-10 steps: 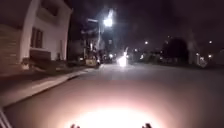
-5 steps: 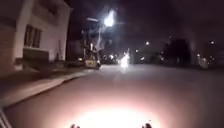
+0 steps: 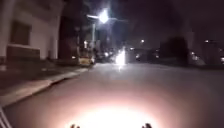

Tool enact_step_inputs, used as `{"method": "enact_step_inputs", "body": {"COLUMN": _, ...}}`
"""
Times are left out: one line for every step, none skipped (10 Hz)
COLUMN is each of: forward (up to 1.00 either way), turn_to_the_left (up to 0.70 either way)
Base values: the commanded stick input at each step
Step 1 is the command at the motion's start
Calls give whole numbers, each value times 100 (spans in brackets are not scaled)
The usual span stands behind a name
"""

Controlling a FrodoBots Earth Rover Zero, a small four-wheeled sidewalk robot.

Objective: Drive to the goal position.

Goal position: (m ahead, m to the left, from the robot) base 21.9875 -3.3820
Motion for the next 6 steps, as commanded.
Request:
{"method": "enact_step_inputs", "body": {"forward": 70, "turn_to_the_left": 0}}
{"method": "enact_step_inputs", "body": {"forward": 70, "turn_to_the_left": 0}}
{"method": "enact_step_inputs", "body": {"forward": 70, "turn_to_the_left": 0}}
{"method": "enact_step_inputs", "body": {"forward": 70, "turn_to_the_left": 0}}
{"method": "enact_step_inputs", "body": {"forward": 70, "turn_to_the_left": 0}}
{"method": "enact_step_inputs", "body": {"forward": 70, "turn_to_the_left": 0}}
